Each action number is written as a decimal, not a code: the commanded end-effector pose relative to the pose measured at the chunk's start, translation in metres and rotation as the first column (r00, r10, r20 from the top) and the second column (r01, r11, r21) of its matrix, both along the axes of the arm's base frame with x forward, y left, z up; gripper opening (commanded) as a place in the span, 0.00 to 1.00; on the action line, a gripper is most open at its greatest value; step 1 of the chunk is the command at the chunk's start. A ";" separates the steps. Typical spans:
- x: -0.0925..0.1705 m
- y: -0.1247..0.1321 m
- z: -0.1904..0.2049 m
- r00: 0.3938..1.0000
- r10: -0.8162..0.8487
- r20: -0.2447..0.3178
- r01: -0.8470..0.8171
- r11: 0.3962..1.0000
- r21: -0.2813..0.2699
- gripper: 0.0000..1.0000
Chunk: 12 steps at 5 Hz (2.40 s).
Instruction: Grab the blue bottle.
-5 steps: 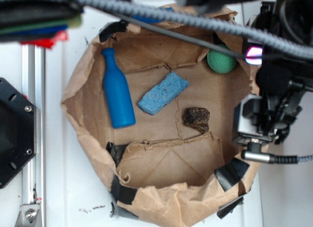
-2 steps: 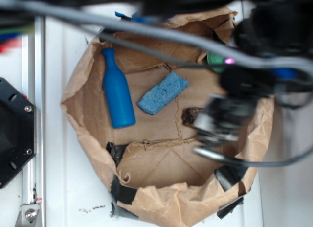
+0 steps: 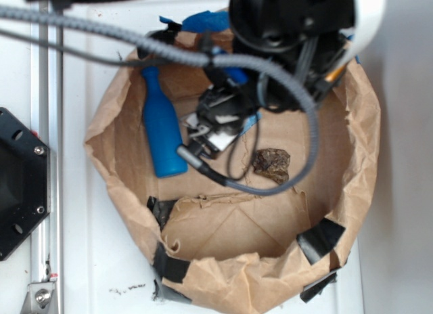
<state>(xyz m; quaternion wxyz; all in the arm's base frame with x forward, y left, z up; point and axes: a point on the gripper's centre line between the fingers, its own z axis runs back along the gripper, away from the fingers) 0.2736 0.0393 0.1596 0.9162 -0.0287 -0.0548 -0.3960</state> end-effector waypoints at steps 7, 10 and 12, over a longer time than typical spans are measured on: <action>-0.013 0.007 -0.028 0.960 -0.275 0.058 0.266 0.956 0.126 1.00; -0.031 -0.001 -0.052 0.906 -0.424 0.007 0.419 0.898 0.138 1.00; -0.036 -0.001 -0.059 0.885 -0.463 -0.039 0.464 0.875 0.137 1.00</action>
